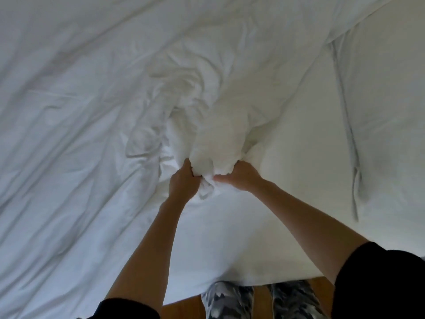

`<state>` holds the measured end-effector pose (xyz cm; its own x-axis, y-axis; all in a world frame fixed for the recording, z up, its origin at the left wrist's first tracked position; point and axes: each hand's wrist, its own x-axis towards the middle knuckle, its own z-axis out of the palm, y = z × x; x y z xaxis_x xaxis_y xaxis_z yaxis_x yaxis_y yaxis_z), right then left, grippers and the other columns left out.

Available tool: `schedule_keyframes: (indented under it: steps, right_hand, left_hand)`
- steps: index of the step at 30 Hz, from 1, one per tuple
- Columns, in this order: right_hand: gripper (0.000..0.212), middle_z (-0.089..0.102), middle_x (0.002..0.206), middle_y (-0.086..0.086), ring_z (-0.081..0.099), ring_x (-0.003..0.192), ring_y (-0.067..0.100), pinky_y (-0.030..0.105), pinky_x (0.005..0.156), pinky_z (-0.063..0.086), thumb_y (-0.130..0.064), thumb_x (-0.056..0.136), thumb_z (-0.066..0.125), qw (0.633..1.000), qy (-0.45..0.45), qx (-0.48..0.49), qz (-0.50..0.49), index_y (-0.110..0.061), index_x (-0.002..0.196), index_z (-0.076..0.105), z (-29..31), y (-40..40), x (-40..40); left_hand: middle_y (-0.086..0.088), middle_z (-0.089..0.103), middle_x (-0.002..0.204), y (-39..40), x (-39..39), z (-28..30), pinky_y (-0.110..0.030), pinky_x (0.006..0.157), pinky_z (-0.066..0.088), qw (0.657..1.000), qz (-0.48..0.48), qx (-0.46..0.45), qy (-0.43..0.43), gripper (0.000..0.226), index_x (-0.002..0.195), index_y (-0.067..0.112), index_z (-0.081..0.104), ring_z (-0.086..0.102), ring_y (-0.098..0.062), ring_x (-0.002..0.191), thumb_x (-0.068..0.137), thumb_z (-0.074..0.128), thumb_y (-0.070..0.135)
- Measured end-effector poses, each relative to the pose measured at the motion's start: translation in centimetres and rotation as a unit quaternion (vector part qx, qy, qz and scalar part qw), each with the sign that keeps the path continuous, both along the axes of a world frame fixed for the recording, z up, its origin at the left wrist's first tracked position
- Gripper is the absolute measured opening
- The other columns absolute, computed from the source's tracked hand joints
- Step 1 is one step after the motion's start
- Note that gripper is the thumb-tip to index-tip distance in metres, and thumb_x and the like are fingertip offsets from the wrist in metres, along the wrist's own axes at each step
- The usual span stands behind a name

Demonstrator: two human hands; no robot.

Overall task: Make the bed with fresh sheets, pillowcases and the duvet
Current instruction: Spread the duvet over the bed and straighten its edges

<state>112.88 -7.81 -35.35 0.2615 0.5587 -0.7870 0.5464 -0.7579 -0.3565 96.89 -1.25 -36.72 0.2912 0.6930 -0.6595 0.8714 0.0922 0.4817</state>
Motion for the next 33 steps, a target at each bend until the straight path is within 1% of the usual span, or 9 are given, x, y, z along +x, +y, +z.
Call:
schedule_keyframes:
  steps: [8,12,15,18,23,26,28,30,33]
  right_hand:
    - [0.080,0.061,0.114,-0.001,0.058,0.107,0.018,0.023,0.076,0.043,-0.046,0.062,0.084,0.998,0.062,-0.012,0.022,-0.015,0.127,0.051,7.7,-16.0,3.9]
    - [0.105,0.043,0.134,-0.006,0.041,0.123,0.013,0.030,0.100,0.040,-0.031,0.058,0.091,0.991,0.116,0.065,-0.015,-0.017,0.144,0.032,11.8,-24.5,9.1]
    - [0.073,0.056,0.125,0.004,0.052,0.118,0.023,0.039,0.097,0.046,-0.027,0.070,0.084,0.990,0.102,0.085,-0.045,-0.007,0.131,0.049,13.5,-30.1,12.5]
    - [0.044,0.059,0.109,0.000,0.057,0.105,0.019,0.026,0.082,0.043,-0.020,0.084,0.072,0.982,0.099,0.125,-0.104,-0.005,0.122,0.057,16.3,-35.5,16.5]
    - [0.047,0.058,0.115,-0.008,0.058,0.099,0.007,0.006,0.069,0.044,-0.012,0.089,0.064,0.957,0.161,0.145,-0.191,-0.021,0.133,0.048,22.2,-44.9,26.9]
    - [0.050,0.057,0.105,-0.014,0.053,0.087,-0.003,0.006,0.064,0.042,-0.003,0.083,0.069,0.958,0.180,0.119,-0.189,-0.030,0.119,0.047,25.1,-48.8,33.4]
    - [0.055,0.058,0.107,-0.007,0.055,0.092,0.008,0.016,0.074,0.042,-0.004,0.075,0.074,0.959,0.178,0.086,-0.204,-0.027,0.117,0.048,24.7,-50.5,36.3]
    - [0.055,0.059,0.118,0.003,0.056,0.106,0.021,0.027,0.086,0.041,-0.011,0.077,0.073,0.977,0.112,0.045,-0.177,-0.019,0.126,0.051,21.2,-51.6,37.3]
    - [0.056,0.054,0.128,0.014,0.054,0.114,0.034,0.037,0.091,0.045,-0.029,0.085,0.061,0.994,-0.053,-0.033,-0.087,-0.016,0.136,0.041,13.6,-52.1,36.5]
  left_hand:
    - [0.001,0.067,0.110,-14.8,2.5,8.6,-0.039,0.085,0.049,0.985,0.071,-0.139,-0.075,0.053,0.125,0.027,0.052,0.059,-0.027,0.103,0.074,0.058,0.020]
    - [-0.001,0.070,0.102,-21.0,7.8,13.4,-0.035,0.083,0.056,0.950,0.163,-0.170,-0.203,0.045,0.111,0.021,0.062,0.067,-0.019,0.096,0.067,0.053,0.017]
    - [0.002,0.069,0.104,-26.3,12.5,16.8,-0.023,0.071,0.053,0.930,0.198,-0.178,-0.253,0.037,0.113,0.024,0.062,0.067,-0.014,0.092,0.078,0.056,0.013]
    - [-0.004,0.069,0.108,-31.3,17.3,18.4,-0.030,0.076,0.054,0.923,0.206,-0.184,-0.268,0.040,0.118,0.018,0.061,0.066,-0.022,0.097,0.081,0.061,0.001]
    - [-0.006,0.069,0.109,-38.7,25.3,19.5,-0.045,0.090,0.052,0.949,0.139,-0.163,-0.233,0.068,0.114,0.017,0.063,0.064,-0.028,0.101,0.048,0.072,0.029]
    - [-0.002,0.059,0.078,-42.3,29.6,21.0,-0.026,0.059,0.047,0.956,0.089,-0.177,-0.214,0.016,0.084,0.013,0.057,0.056,-0.017,0.065,0.073,0.067,0.007]
    - [0.001,0.048,0.068,-44.6,32.1,20.7,-0.027,0.052,0.038,0.966,0.056,-0.160,-0.194,0.024,0.074,0.019,0.048,0.045,-0.016,0.057,0.081,0.056,-0.002]
    - [0.003,0.054,0.073,-46.7,33.5,19.7,-0.031,0.062,0.041,0.971,0.009,-0.150,-0.184,0.023,0.080,0.025,0.053,0.050,-0.019,0.064,0.084,0.051,0.002]
    - [-0.003,0.064,0.107,-48.7,34.0,15.7,-0.031,0.082,0.044,0.978,-0.089,-0.133,-0.135,0.025,0.118,0.019,0.052,0.060,-0.023,0.096,0.093,0.052,0.016]
